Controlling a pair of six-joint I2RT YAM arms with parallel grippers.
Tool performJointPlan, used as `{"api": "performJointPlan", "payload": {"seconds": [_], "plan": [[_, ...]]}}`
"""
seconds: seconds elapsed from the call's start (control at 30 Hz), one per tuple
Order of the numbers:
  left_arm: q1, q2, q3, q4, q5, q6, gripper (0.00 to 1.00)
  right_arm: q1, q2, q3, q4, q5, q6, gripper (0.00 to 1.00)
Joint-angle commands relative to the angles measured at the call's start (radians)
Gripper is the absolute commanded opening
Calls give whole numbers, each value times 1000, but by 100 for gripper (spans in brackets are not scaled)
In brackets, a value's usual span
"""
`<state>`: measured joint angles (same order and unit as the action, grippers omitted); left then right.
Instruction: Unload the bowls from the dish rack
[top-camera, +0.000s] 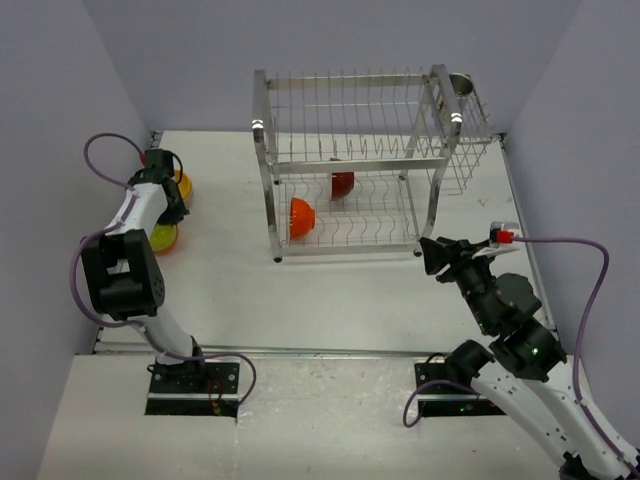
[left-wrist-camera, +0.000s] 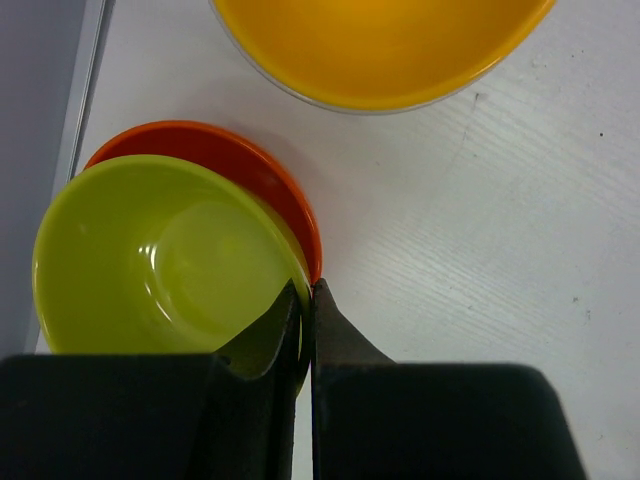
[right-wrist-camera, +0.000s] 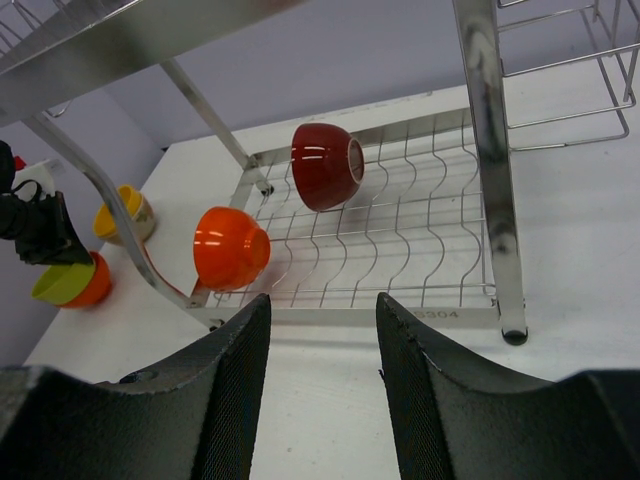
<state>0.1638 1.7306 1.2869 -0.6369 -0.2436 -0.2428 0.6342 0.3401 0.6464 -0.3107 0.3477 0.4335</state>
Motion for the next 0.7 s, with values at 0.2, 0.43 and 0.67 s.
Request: {"api": "performJointPlan", "payload": {"seconds": [0.2, 0.43, 0.67], "plan": [[13, 18, 66, 40, -51, -4, 0, 4, 7, 4, 36, -12, -7, 48], [16, -14, 55, 51, -51, -16, 23, 4, 10, 1, 36, -13, -7, 48], [16, -103, 34, 69, -19, -30, 33, 4, 16, 2, 39, -18, -9, 48]]}}
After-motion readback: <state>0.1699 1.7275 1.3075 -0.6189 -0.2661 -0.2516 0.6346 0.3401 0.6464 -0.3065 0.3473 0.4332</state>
